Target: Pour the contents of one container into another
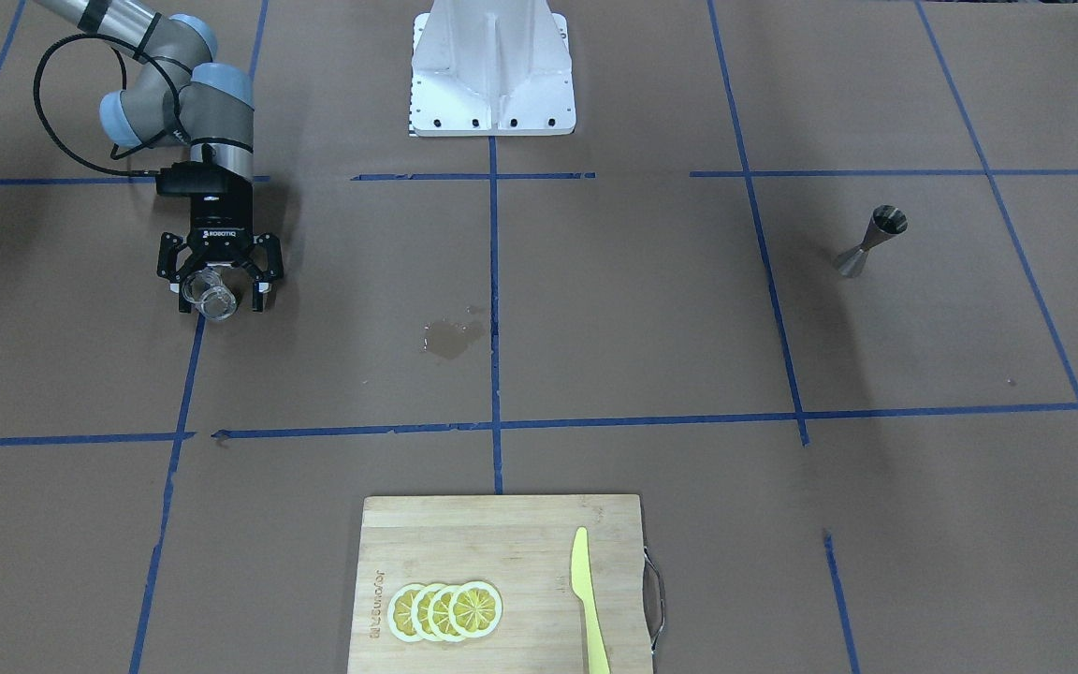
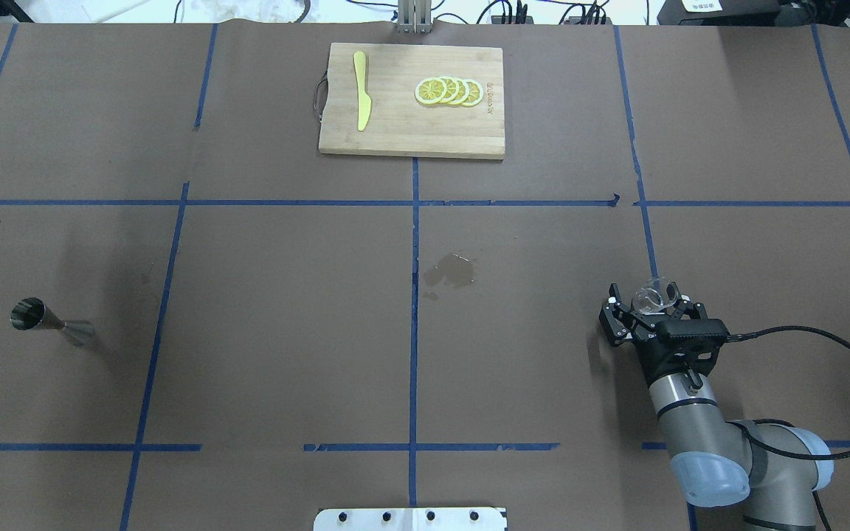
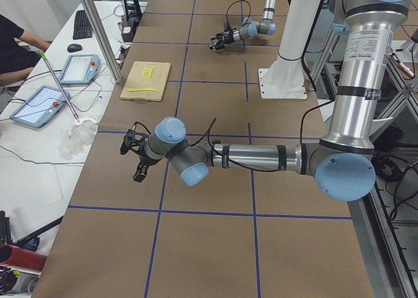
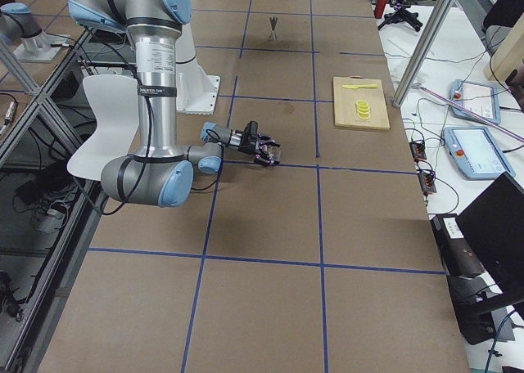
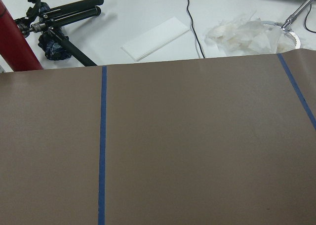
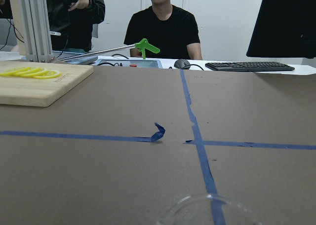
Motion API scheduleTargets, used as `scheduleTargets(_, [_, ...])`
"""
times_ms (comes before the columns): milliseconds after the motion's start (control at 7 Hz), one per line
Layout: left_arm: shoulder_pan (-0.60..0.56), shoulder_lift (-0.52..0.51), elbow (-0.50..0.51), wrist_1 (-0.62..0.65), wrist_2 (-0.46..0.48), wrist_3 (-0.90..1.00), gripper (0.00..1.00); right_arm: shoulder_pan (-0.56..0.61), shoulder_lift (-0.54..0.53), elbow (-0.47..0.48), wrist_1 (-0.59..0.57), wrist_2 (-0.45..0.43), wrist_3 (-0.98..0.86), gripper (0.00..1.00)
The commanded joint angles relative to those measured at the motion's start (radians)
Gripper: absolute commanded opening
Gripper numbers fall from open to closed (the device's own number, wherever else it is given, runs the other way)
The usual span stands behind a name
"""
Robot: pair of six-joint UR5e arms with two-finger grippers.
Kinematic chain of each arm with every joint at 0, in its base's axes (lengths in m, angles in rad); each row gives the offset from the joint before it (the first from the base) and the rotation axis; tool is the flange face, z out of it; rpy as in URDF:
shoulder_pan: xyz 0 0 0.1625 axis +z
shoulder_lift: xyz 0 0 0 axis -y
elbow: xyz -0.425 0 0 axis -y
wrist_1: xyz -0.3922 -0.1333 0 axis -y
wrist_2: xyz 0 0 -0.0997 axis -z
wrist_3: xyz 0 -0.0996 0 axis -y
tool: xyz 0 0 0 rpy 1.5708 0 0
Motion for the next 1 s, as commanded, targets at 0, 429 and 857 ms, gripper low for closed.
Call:
scheduleTargets(0, [0.000,0.000,-0.008,0.000,0.000,0.000,1.00,-0.009,-0.016,-0.003,0.059,-0.006,-0.009,1.00])
scheduleTargets(429, [0.000,0.000,-0.008,0.000,0.000,0.000,1.00,-0.065,-0.082,0.049,0.093,-0.029,-0.009,1.00])
scheduleTargets(857, [-0.003,0.002,-0.015,0.003,-0.002,0.000,1.00,-0.168,-0.174,0.114,0.096,-0.087,-0.009,1.00])
